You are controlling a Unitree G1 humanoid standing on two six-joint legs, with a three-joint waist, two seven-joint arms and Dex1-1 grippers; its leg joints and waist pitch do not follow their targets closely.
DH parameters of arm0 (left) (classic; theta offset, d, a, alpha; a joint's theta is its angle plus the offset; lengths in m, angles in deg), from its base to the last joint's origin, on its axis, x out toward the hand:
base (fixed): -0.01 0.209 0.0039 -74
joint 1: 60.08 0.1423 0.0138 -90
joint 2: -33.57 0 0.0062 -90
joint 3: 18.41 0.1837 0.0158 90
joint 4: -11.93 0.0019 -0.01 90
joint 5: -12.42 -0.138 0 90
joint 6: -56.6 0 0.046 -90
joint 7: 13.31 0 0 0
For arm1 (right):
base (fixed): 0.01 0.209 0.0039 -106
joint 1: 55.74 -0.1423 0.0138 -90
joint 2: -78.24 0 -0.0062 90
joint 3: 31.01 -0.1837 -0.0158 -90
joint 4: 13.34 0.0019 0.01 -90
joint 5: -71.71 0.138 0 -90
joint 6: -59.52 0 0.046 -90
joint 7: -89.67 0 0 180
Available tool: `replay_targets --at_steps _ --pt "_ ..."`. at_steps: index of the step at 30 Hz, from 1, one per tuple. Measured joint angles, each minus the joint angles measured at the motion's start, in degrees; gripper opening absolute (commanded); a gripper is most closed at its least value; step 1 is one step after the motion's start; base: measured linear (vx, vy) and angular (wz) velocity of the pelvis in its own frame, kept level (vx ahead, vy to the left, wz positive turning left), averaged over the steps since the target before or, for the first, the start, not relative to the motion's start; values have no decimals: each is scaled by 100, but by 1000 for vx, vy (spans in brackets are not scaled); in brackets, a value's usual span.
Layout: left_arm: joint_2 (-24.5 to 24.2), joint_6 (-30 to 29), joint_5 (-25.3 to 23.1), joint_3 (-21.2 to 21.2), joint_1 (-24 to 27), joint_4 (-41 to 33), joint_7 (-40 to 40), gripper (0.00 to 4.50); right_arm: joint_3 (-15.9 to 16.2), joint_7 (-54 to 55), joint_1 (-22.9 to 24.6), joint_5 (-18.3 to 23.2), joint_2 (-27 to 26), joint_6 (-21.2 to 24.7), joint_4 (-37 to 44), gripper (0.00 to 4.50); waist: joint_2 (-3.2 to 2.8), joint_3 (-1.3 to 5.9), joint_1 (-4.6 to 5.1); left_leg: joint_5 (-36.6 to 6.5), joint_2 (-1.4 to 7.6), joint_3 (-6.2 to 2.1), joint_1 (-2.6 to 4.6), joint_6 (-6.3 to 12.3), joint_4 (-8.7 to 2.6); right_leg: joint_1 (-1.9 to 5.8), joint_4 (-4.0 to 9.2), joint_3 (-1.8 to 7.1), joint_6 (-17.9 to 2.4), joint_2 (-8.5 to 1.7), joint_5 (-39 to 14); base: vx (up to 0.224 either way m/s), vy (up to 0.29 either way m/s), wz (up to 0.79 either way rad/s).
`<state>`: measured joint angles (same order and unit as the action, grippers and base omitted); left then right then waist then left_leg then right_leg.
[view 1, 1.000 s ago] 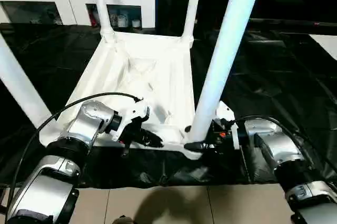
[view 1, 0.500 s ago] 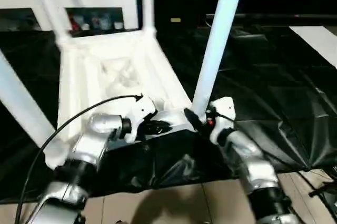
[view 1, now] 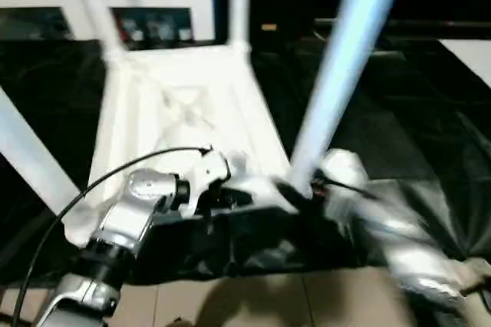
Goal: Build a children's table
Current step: Rotate leg to tighten
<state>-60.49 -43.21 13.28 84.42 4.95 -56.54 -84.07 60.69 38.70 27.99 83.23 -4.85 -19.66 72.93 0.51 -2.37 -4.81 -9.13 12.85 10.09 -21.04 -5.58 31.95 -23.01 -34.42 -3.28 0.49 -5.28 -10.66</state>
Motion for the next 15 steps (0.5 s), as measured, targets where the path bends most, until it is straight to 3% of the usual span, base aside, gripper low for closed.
replay_targets --at_steps 6,9,11,15 --pt "-133 96 48 11 2 36 -141 0 -605 -580 389 476 751 244 433 408 -6 0 6 1 0 -2 2 -1 9 -2 -5 -1 -1 4 7 0 0 0" --pt "-135 129 60 13 2 56 -126 0 -643 -555 476 626 777 366 603 408 -10 2 13 1 0 -3 2 0 14 -2 -8 -1 -1 5 8 0 0 0" --pt "-132 95 67 11 34 -13 -85 44 -653 -479 538 654 765 444 739 409 -10 2 4 1 0 -4 -1 0 18 -3 -9 -2 -1 5 8 0 0 0" --pt "-70 -203 545 -285 228 -664 67 73 -736 -172 703 674 658 594 906 409 -6 0 -14 0 2 -4 -4 0 21 -3 -8 -2 -1 2 8 0 0 0"
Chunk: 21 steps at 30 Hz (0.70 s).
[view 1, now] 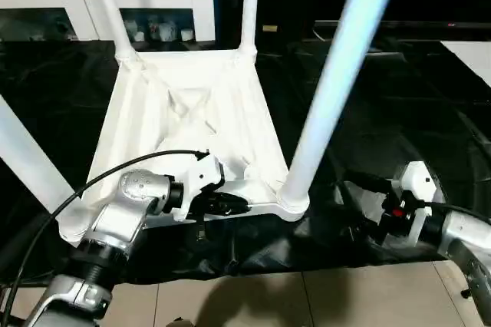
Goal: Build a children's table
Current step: Rotate leg to tighten
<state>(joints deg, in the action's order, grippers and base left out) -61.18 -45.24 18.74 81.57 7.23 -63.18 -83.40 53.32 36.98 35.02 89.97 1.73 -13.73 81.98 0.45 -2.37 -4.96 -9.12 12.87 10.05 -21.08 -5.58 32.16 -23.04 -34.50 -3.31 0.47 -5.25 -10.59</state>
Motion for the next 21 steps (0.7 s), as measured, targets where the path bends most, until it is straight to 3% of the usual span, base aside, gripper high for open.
replay_targets --at_steps 5,8,10,12,16,21 --pt "266 -129 421 -619 263 -706 680 106 -87 517 246 16 -200 335 364 409 -8 6 -1 0 -2 -2 4 0 4 5 -2 -2 1 0 0 0 0 0" --pt "778 -305 375 -1184 628 -878 1961 131 -105 1111 388 -45 -526 571 567 442 -17 4 20 0 -4 -3 1 -1 10 4 -1 -4 8 1 -1 0 0 0" --pt "1244 -177 195 -1680 990 -1100 3144 135 -120 1714 382 -251 -956 576 598 446 -16 4 82 0 -3 -8 0 -1 12 5 1 -10 35 5 -13 0 0 0" --pt "1469 86 116 -1932 1341 -1244 3788 135 1 2036 418 -337 -1235 563 599 446 -5 1 131 0 -3 -20 -9 -2 10 3 5 -25 41 6 -17 0 0 0" --pt "1669 344 -30 -2145 1720 -1511 4361 135 217 2458 386 -562 -1492 555 589 446 34 6 140 0 -3 -26 -18 -2 8 3 11 -28 48 6 -16 0 0 0" --pt "1821 324 -177 -1983 1999 -1759 4736 135 398 2668 271 -689 -1598 559 575 446 76 11 114 0 -1 -28 -41 0 12 6 36 -15 76 6 0 0 0 0"
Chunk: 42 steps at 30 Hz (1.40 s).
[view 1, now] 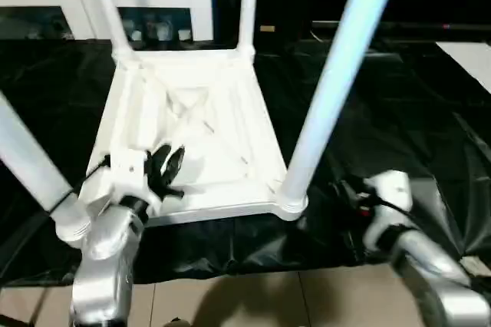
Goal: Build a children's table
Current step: Rotate leg to tighten
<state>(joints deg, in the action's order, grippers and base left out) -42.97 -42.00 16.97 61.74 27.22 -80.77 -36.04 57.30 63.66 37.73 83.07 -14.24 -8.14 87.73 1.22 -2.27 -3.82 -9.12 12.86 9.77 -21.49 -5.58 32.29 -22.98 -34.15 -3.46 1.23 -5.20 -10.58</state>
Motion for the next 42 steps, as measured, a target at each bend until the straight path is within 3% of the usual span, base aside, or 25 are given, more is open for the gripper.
replay_targets --at_steps 2,7,10,11,12,13,14,15,16,17,19,21,27,29,30,32,33,34,35,36,37,38,39,41,42 --pt "7 0 -47 72 -3 -58 82 135 9 0 -15 -8 0 -1 0 446 10 12 11 18 -2 -2 -74 22 27 -29 2 -3 -28 10 48 0 0 0" --pt "-4 -63 -92 98 -8 -101 302 135 13 104 -75 -51 23 -5 -10 446 7 41 51 86 20 -6 -321 140 153 -247 12 -15 -65 22 184 -41 9 -1" --pt "-137 -122 -90 61 132 -241 346 153 7 137 -36 -91 107 -56 -30 448 -19 -15 96 22 15 -16 -165 82 158 -124 108 -82 36 -10 125 -66 22 -2" --pt "-182 -119 -89 53 210 -300 344 153 2 149 -23 -106 141 -71 -50 448 -63 -34 131 -10 17 -62 -119 89 150 -30 197 -171 47 -12 117 -92 37 -9" --pt "-238 -131 -89 14 259 -346 341 153 -6 158 6 -135 196 -117 -73 448 -137 -86 183 -14 46 -141 -46 91 107 146 337 -324 41 -11 101 -147 40 -15" --pt "-303 -155 -85 -7 267 -395 340 168 -7 126 55 -148 233 -178 -75 450 -159 -115 154 -14 77 -153 -36 91 64 218 185 -342 -6 -37 -66 -86 22 -9" --pt "-354 -176 -73 -22 252 -432 336 182 -20 76 147 -158 267 -228 -76 450 -136 -125 127 -13 73 -88 -38 91 65 224 -82 -272 -80 -57 -257 -75 -23 -1" --pt "-333 -179 -13 -73 263 -526 340 189 -11 -3 180 -165 326 -256 -98 450 -1 -114 87 -13 46 31 23 92 76 230 -263 -92 -26 -91 -279 -33 -64 4" --pt "-269 -188 46 -130 323 -550 347 189 -25 -67 173 -169 396 -275 -102 450 91 -115 49 -46 -36 2 42 69 129 185 -296 -33 104 -104 -278 -33 -64 4" --pt "-206 -197 86 -130 451 -583 343 194 -20 -163 161 -128 457 -279 -97 450 98 -116 31 -159 -59 -19 32 52 227 157 -278 -50 103 -130 -284 -38 -16 -22" --pt "-177 -197 216 -41 867 -780 257 212 2 -678 311 148 667 -289 118 450 -42 -127 31 -219 -98 -190 -31 79 233 210 -189 -235 103 -177 -284 -6 58 -37" --pt "-193 -204 334 -38 1094 -991 191 229 151 -1107 494 313 882 -233 252 450 -78 -105 100 -220 -91 -278 -62 79 184 225 -56 -290 103 -160 -283 13 29 -12" --pt "-73 -15 587 15 2332 -1596 89 290 559 -1801 553 707 1063 -31 651 450 94 -148 303 -221 -86 -328 -40 80 126 307 192 -330 99 -127 -283 -21 30 -11" --pt "9 228 630 58 2710 -1745 48 312 738 -1899 493 719 1030 -7 664 450 221 -166 331 -221 -88 -303 -12 80 68 331 206 -339 92 -128 -287 0 0 0" --pt "38 385 663 74 2925 -1819 32 312 830 -1936 485 714 1017 -7 656 450 294 -183 283 -221 -78 -268 -4 80 14 341 169 -329 26 -125 -333 -45 -50 18" --pt "148 708 635 53 3210 -1921 112 322 916 -1925 405 697 916 -10 583 450 474 -212 100 -220 -55 -51 62 78 -93 281 -114 -216 -23 -114 -580 -48 -67 22" --pt "253 941 554 -24 3367 -2019 256 332 960 -1887 246 680 794 -24 458 450 711 -214 -4 -244 -47 107 127 79 17 137 -164 -138 31 -135 -687 -31 -68 26" --pt "384 1063 524 -59 3474 -2073 339 353 1001 -1861 77 651 780 -31 385 450 645 -234 -106 -432 -14 -3 88 -4 350 131 -182 -155 40 -177 -676 -31 -68 26" --pt "457 1126 508 -100 3656 -2061 402 359 1033 -1839 -51 644 743 -41 379 450 648 -231 -163 -456 -147 -266 132 24 710 105 -181 -217 43 -217 -674 0 0 0" --pt "460 1239 393 -222 3710 -2047 552 359 1025 -1817 -159 643 688 -101 387 450 522 -232 -96 -523 -278 -467 359 37 717 126 -140 -350 42 -217 -672 -37 83 -18" --pt "454 1415 289 -351 3640 -2083 696 363 1076 -1800 -195 615 571 -131 236 450 512 -246 -25 -709 -326 -482 465 95 591 145 -75 -393 26 -230 -659 -37 83 -18" --pt "448 1619 238 -530 3627 -2129 801 370 1194 -1788 -257 578 457 -147 24 450 504 -288 82 -711 -280 -484 404 91 512 212 20 -409 -17 -169 -620 -76 27 13" --pt "370 1800 201 -684 3614 -2172 880 383 1259 -1750 -284 545 383 -191 -145 450 570 -293 127 -711 -246 -477 396 92 453 268 64 -372 -134 -100 -555 -83 -21 15" --pt "277 1878 222 -736 3526 -2186 886 395 1231 -1655 -396 480 341 -292 -303 450 670 -299 71 -711 -231 -349 384 92 453 427 -259 -326 -190 -93 -524 -80 -30 14" --pt "145 1865 258 -733 3423 -2187 841 403 1214 -1600 -497 447 297 -346 -390 450 805 -282 -123 -711 -264 -193 323 90 454 536 -509 -103 -70 -107 -630 -52 -116 7"
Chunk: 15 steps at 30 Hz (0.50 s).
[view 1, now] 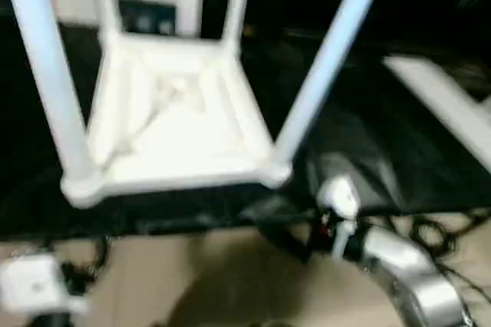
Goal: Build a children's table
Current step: Rotate leg to tighten
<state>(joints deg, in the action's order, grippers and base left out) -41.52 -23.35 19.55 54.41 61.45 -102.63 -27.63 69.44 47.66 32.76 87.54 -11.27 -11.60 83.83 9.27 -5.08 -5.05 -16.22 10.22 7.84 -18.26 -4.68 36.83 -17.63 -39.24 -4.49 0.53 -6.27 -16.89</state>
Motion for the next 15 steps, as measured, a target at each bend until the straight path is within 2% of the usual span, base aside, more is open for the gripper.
replay_targets --at_steps 1,2,3,4,5,6,8,11,12,15 --pt "-63 -14 4 0 -79 18 -31 403 6 22 -115 -18 -18 -44 -101 450 85 9 -91 1 -17 47 -64 -1 2 -37 -154 142 130 31 -198 -52 -116 7" --pt "-127 -64 80 -4 -192 56 -92 415 1 72 -209 -49 -49 -87 -211 450 62 10 -196 -1 -27 31 -96 3 -21 -135 -144 162 119 39 -216 -36 -130 7" --pt "-239 -171 151 -9 -297 179 -172 428 -2 141 -340 -69 -116 -112 -342 450 31 31 -316 37 -26 -17 -129 -14 -113 -153 -81 149 115 85 -214 -37 -88 8" --pt "-364 -263 168 -11 -443 277 -193 438 -8 183 -368 -73 -171 -170 -398 450 -33 42 -364 175 -12 -33 -126 -76 -221 -143 -23 134 81 121 -185 -37 -88 8" --pt "-507 -345 169 -41 -676 395 -197 442 -10 213 -388 -76 -221 -202 -447 450 -67 52 -401 321 11 -17 -124 -88 -311 -136 29 118 51 142 -110 -38 -63 13" --pt "-631 -408 169 -107 -979 476 -179 446 -8 233 -429 -83 -273 -262 -561 450 -91 49 -435 429 60 30 -123 -87 -353 -139 45 121 28 167 -58 0 0 0" --pt "-790 -514 139 -202 -1369 680 -107 446 -5 265 -522 -127 -322 -356 -787 450 -120 56 -456 441 85 39 -132 -95 -356 -138 77 121 17 189 -22 0 0 0" --pt "-945 -649 107 -286 -1838 1026 23 446 -4 283 -665 -194 -391 -508 -962 450 -108 89 -433 477 108 35 -147 -117 -368 -128 166 109 19 210 51 0 0 0" --pt "-986 -675 115 -299 -1968 1120 27 446 0 280 -740 -195 -417 -544 -1023 450 -117 116 -414 559 126 32 -185 -95 -369 -125 197 95 -2 222 99 0 0 0" --pt "-1157 -745 188 -308 -2317 1400 20 446 14 270 -888 -196 -511 -607 -1222 450 -130 127 -373 605 167 32 -233 -84 -337 -135 280 91 9 267 142 35 24 -5"
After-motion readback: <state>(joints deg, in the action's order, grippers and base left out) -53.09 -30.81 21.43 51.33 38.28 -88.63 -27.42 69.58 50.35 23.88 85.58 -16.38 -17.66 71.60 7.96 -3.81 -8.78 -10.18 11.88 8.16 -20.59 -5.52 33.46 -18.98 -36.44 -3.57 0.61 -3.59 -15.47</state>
